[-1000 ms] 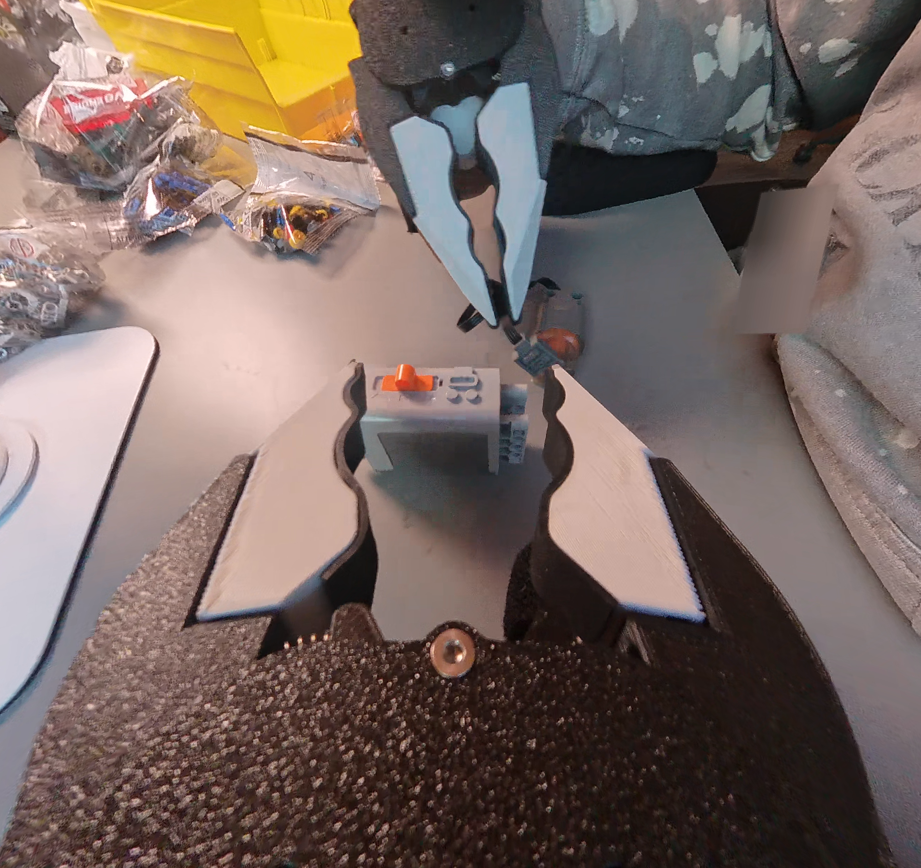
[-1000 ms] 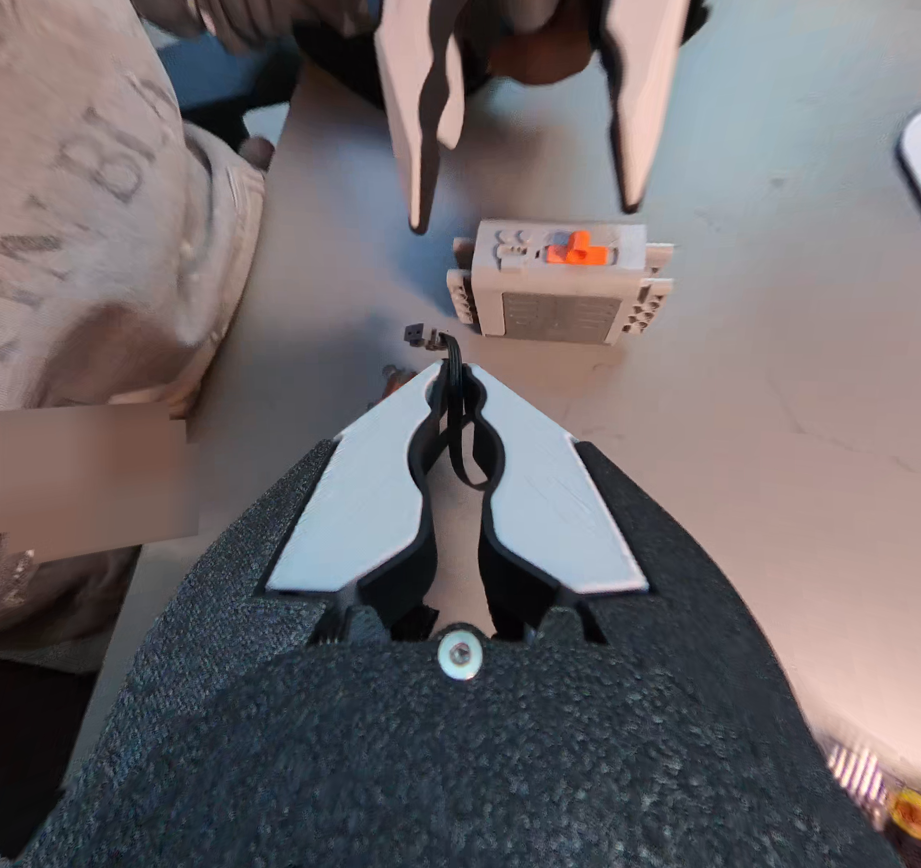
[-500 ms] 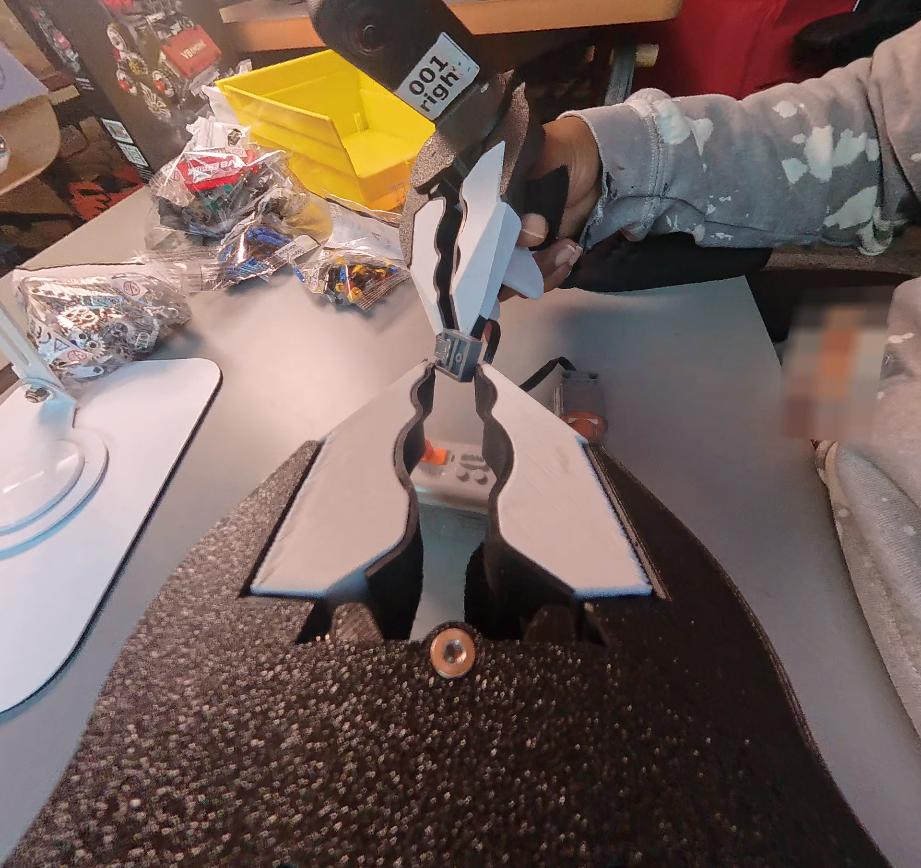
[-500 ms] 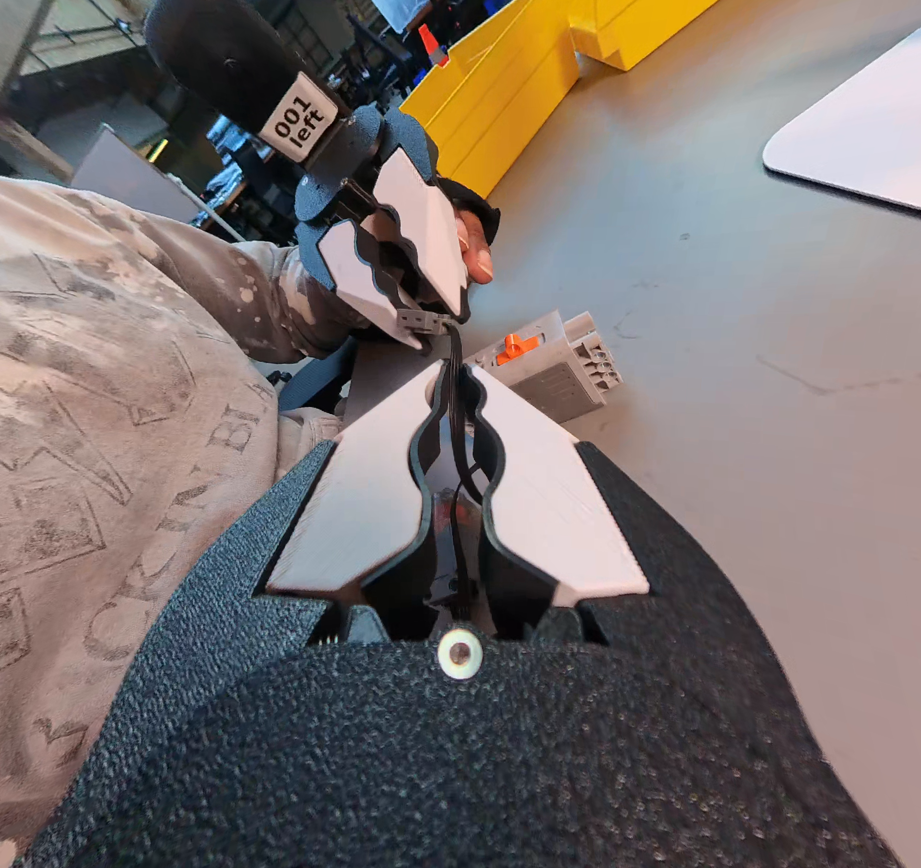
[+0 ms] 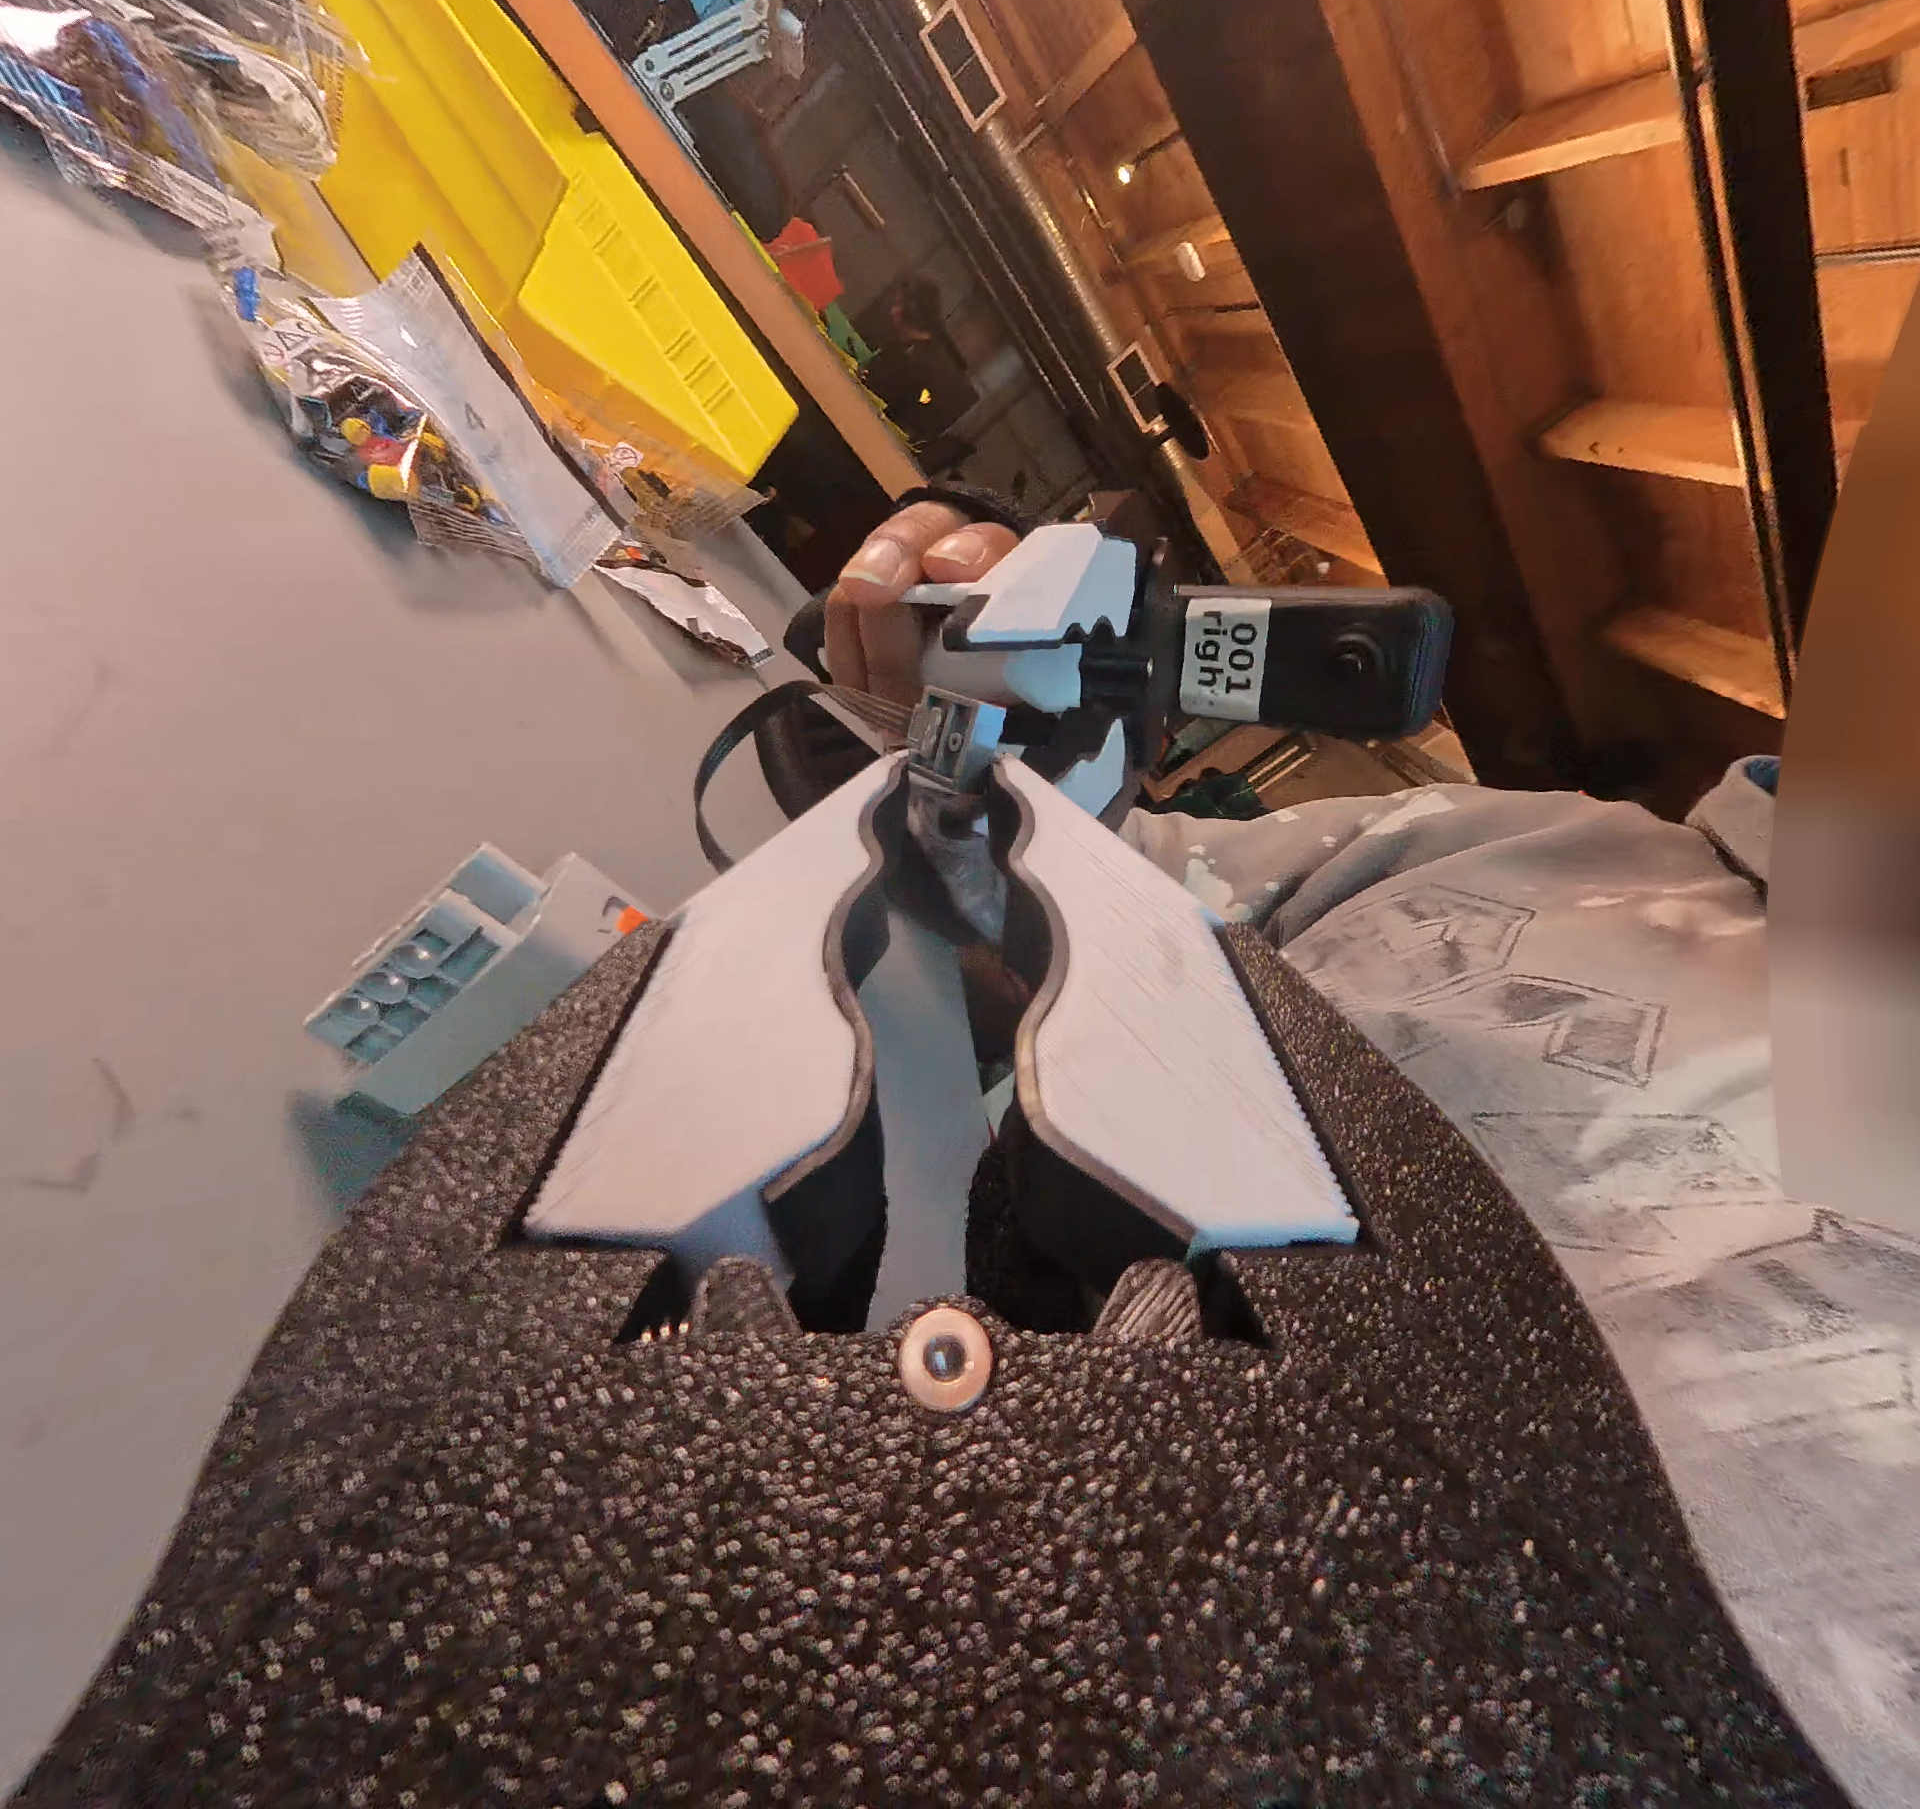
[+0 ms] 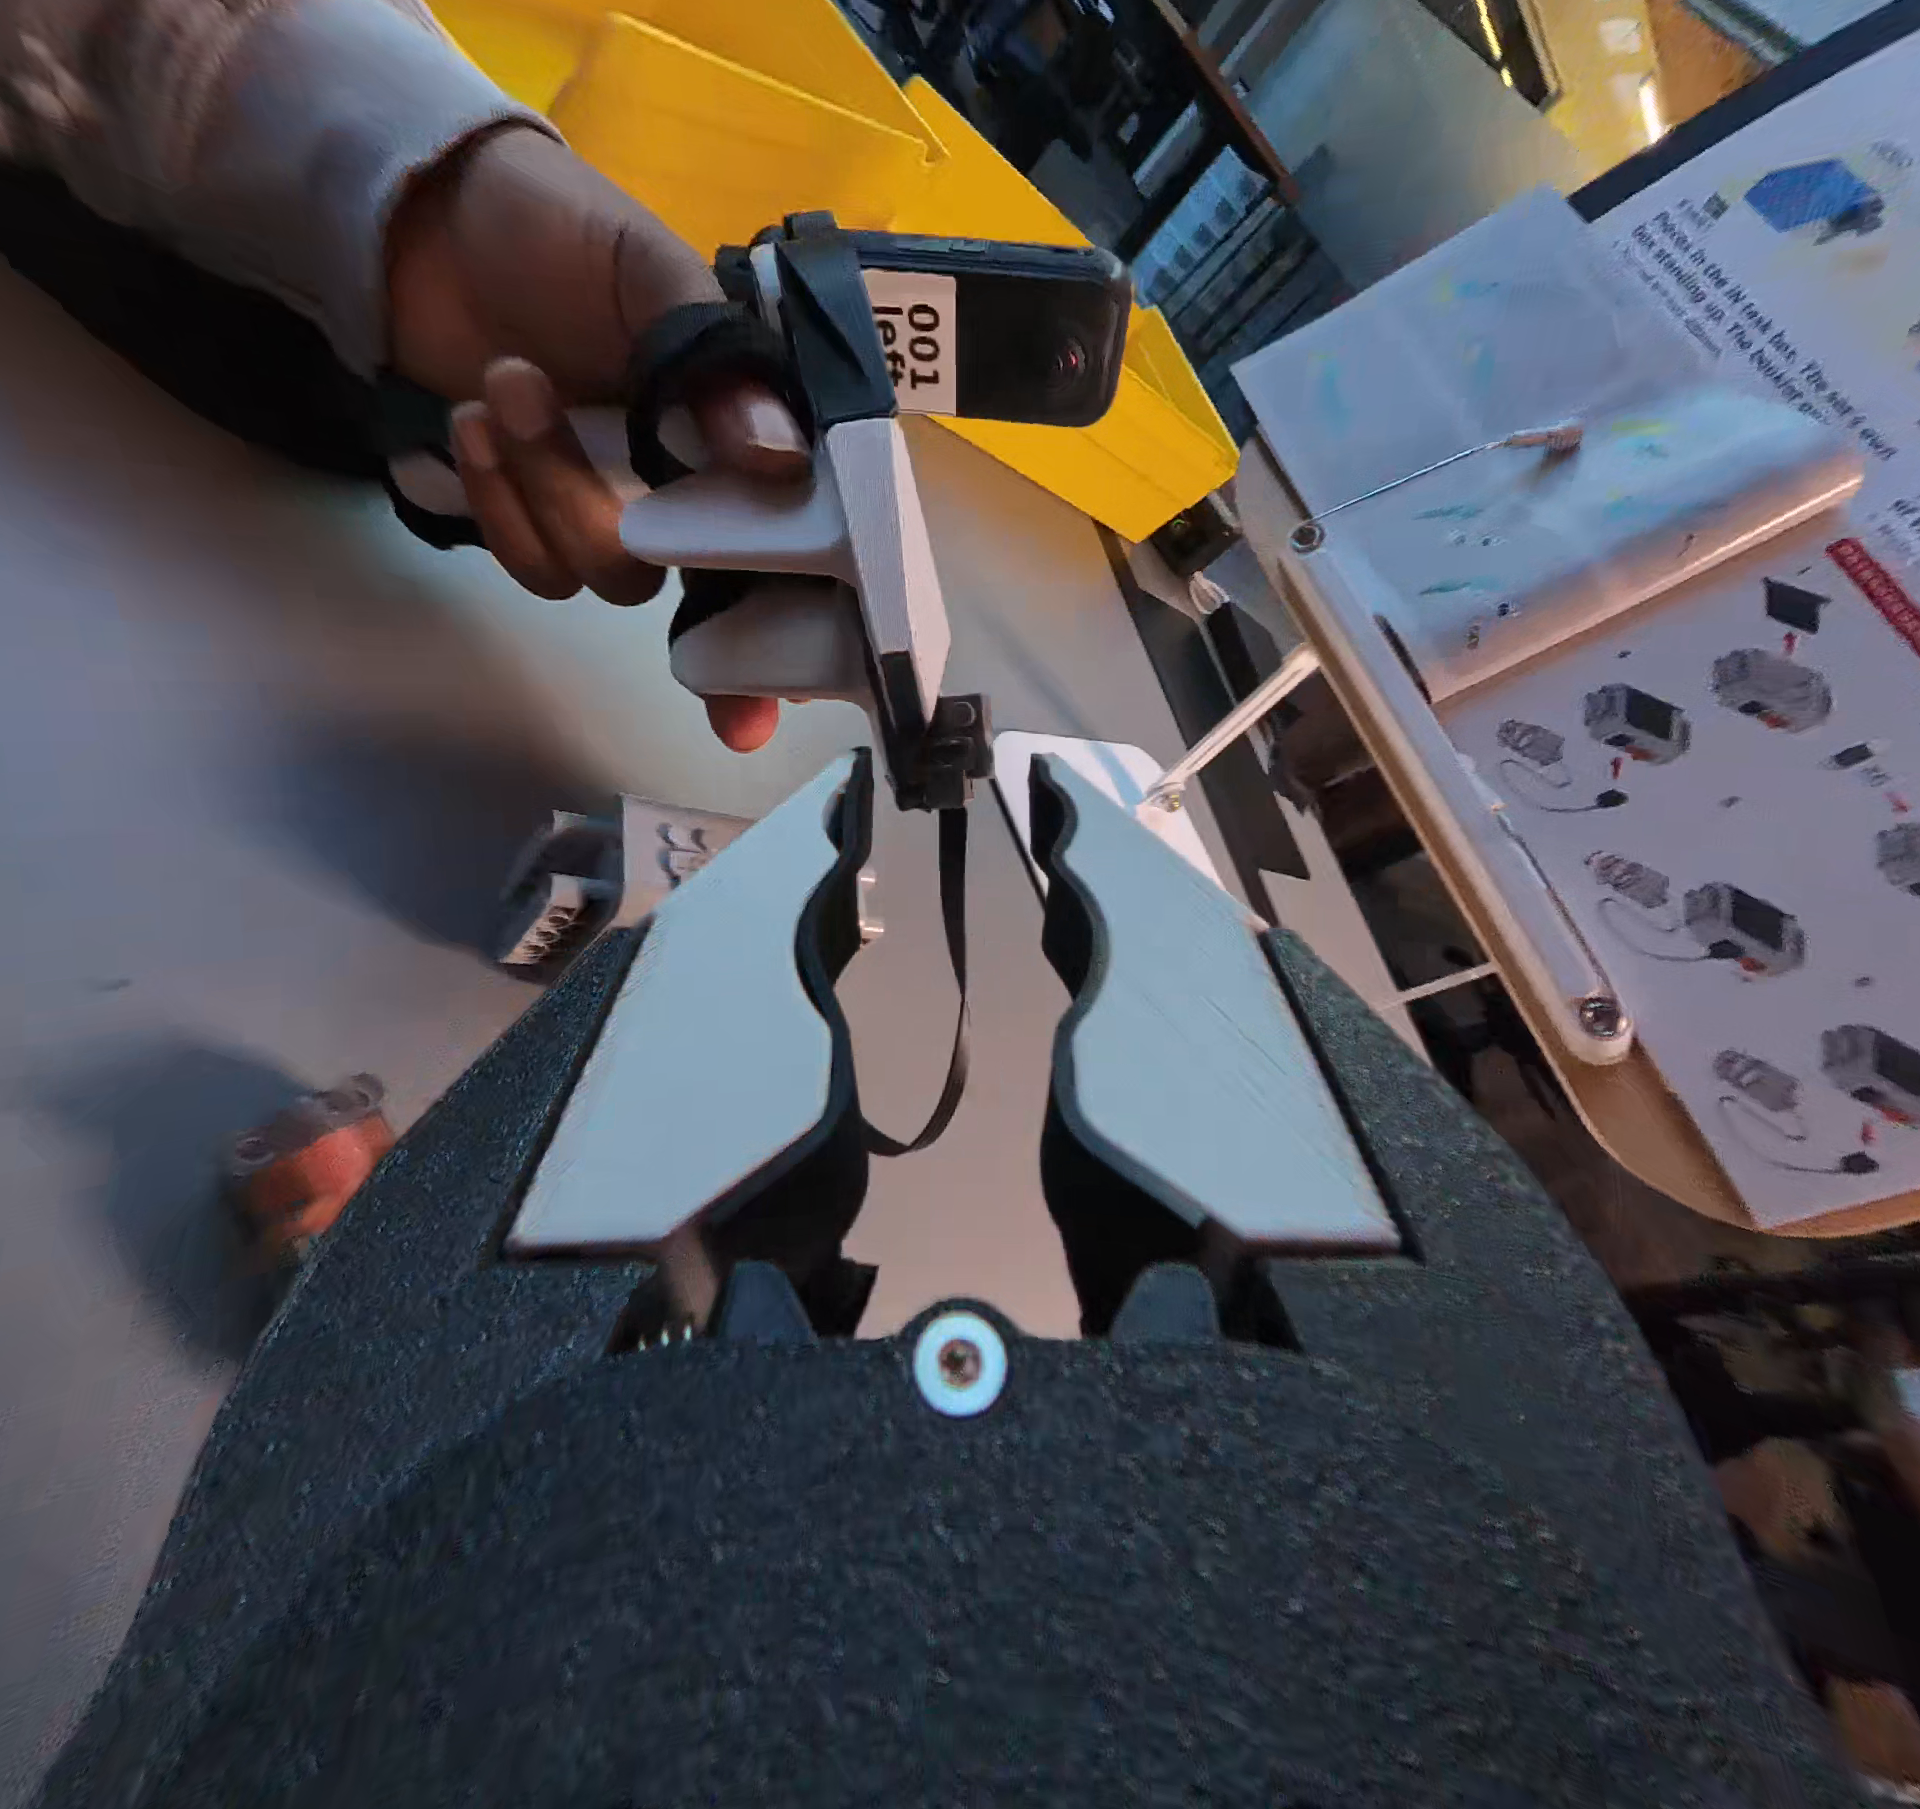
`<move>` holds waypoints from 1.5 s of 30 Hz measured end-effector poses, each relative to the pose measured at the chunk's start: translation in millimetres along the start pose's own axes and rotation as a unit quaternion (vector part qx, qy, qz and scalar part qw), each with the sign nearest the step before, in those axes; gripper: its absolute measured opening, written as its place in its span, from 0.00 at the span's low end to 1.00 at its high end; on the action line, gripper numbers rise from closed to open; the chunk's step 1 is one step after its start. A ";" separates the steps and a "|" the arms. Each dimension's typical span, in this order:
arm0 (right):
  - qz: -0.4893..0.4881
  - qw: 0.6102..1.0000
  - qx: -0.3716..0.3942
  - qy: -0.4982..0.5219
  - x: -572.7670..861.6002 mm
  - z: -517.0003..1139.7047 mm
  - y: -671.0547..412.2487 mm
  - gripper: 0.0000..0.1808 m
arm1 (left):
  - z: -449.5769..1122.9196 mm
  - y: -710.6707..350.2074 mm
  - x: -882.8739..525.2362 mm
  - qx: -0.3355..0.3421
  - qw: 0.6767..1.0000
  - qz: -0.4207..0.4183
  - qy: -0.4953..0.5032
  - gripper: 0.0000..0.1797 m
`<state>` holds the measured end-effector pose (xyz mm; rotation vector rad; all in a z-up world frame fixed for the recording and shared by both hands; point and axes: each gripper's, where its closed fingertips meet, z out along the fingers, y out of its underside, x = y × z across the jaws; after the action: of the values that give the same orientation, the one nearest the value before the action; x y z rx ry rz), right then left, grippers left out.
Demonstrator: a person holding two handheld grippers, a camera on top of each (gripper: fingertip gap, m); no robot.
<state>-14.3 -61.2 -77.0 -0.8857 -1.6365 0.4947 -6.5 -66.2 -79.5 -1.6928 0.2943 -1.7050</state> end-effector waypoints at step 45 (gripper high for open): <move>0.177 0.871 -0.282 -0.360 -61.8 16.9 33.9 0.12 | -22.4 57.8 -72.8 -0.263 0.874 0.344 -0.220 0.52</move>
<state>-16.9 -85.1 -145.5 -1.5884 -2.3790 0.6614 -17.0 -70.4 -174.4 -1.9600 1.0689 -0.7141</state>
